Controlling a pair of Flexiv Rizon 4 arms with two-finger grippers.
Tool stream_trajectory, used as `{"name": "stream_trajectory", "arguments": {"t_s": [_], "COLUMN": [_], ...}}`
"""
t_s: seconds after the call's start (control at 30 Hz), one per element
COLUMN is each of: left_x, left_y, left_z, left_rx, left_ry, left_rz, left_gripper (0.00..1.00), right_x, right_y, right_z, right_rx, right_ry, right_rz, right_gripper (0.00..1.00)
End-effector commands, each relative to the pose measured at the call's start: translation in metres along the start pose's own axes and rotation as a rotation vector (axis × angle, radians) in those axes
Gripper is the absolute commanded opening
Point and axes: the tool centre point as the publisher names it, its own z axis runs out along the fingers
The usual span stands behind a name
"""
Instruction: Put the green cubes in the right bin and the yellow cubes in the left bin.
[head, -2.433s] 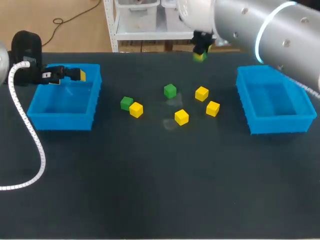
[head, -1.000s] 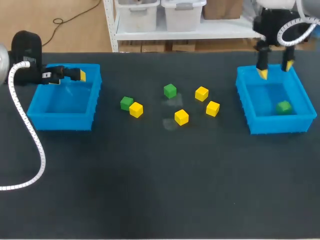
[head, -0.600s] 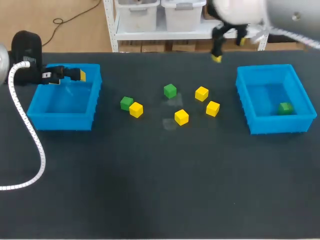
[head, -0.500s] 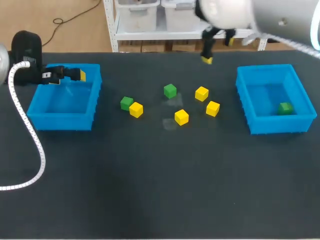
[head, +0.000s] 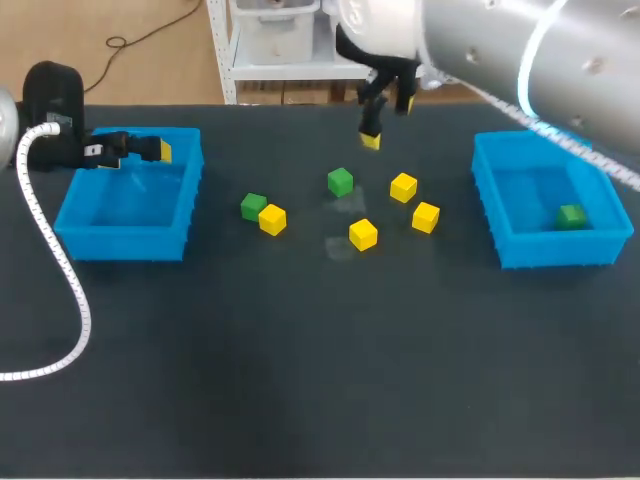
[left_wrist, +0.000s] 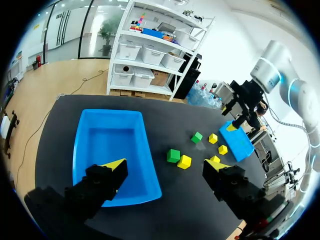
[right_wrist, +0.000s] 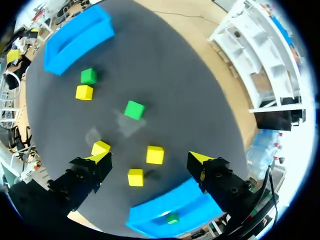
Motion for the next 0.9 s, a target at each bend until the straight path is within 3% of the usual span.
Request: {"name": "stream_trajectory", "arguments": {"t_s": [0.03, 0.3, 0.9], "left_x": [0.001, 0.001, 0.001], "left_y": [0.002, 0.002, 0.002], "left_z": [0.000, 0.000, 0.000], "left_rx": [0.012, 0.012, 0.012], "left_ry": [-0.007, -0.007, -0.007], "left_rz": [0.002, 0.002, 0.002], "left_gripper": [1.00, 1.00, 1.00], "right_x": [-0.016, -0.034, -0.037], "right_y": [0.001, 0.017, 0.038], "right_z": [0.019, 0.032, 0.034], "right_rx": [-0.046, -0.070, -0.084], "right_ry": [0.078, 0.089, 0.065], "right_rz": [-0.017, -0.048, -0.047], "right_gripper": [1.00, 1.00, 1.00]}}
